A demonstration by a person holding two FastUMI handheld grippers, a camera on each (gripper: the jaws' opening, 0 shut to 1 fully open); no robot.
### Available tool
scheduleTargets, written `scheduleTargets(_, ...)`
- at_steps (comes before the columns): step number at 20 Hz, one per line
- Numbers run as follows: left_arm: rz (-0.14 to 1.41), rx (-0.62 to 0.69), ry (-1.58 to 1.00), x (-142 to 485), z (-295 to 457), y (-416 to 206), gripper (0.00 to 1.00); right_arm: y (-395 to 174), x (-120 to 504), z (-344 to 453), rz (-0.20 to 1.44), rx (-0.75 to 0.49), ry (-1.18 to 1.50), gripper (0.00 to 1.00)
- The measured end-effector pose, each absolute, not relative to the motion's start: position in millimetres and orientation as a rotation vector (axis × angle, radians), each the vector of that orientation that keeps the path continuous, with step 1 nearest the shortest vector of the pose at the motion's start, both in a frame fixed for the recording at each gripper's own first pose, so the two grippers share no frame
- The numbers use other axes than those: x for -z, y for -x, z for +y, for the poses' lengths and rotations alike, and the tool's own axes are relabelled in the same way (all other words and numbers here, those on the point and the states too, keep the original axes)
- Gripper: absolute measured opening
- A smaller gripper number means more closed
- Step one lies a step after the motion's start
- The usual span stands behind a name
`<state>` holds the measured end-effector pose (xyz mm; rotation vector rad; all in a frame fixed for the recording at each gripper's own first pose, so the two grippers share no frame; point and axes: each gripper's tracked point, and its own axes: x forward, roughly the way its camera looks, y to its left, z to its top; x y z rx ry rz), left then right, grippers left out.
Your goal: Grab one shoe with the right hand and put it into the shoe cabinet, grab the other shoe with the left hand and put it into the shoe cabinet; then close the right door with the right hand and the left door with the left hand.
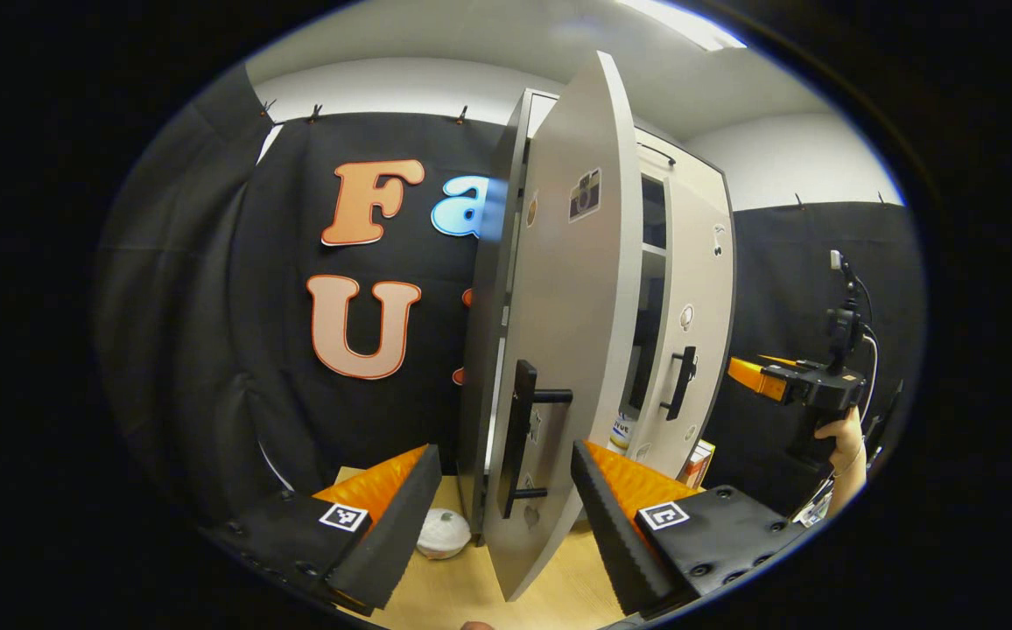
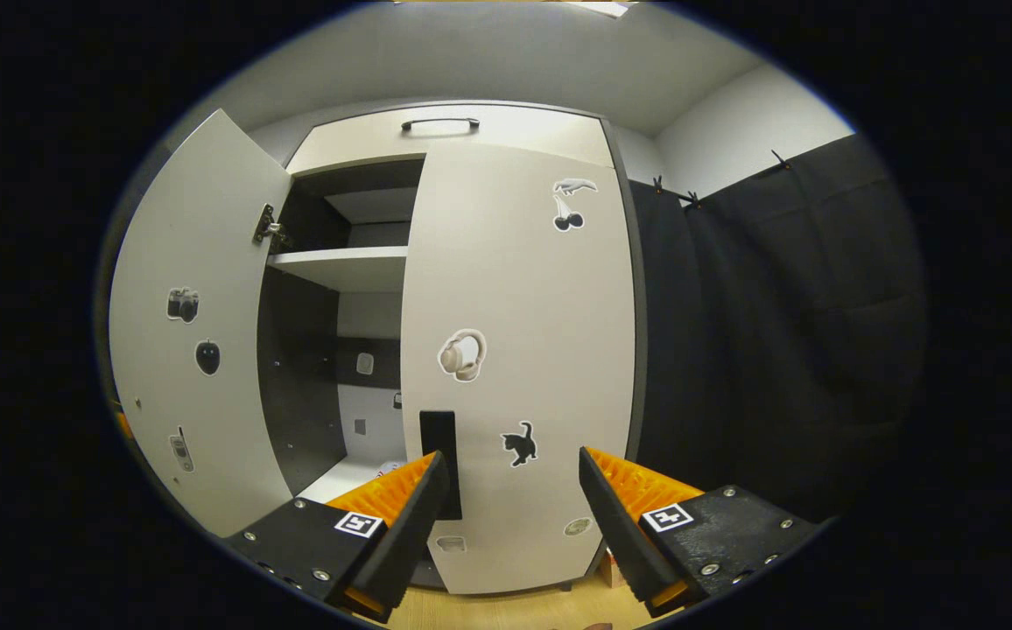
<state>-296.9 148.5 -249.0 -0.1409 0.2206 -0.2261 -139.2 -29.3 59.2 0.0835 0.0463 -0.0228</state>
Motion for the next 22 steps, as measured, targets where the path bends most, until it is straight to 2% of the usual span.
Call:
scheduleTargets(4, 0.234, 0.24, 0.138, 248.4, 142.1, 296.3, 0.96, 149.4, -61.1, -36.9, 0.043, 0.014, -0.089, 0.92)
scheduleTargets(12, 0.244, 0.364, 0.126, 249.7, 57.7, 280.0, 0.94, 169.2, -61.9, -67.6, 0.026, 0.012, -0.088, 0.92)
scheduleTargets(15, 0.24, 0.376, 0.104, 251.5, 30.9, 265.5, 0.94, 177.1, -60.9, -87.9, 0.023, 0.03, -0.09, 0.92)
scheduleTargets(18, 0.237, 0.382, 0.106, 255.3, 9.5, 255.6, 0.99, 185.0, -63.1, -110.7, 0.011, 0.054, -0.096, 0.92)
scheduleTargets(22, 0.257, 0.367, 0.099, 268.1, -18.5, 233.2, 0.94, 191.1, -60.2, -138.2, 0.007, 0.087, -0.096, 0.92)
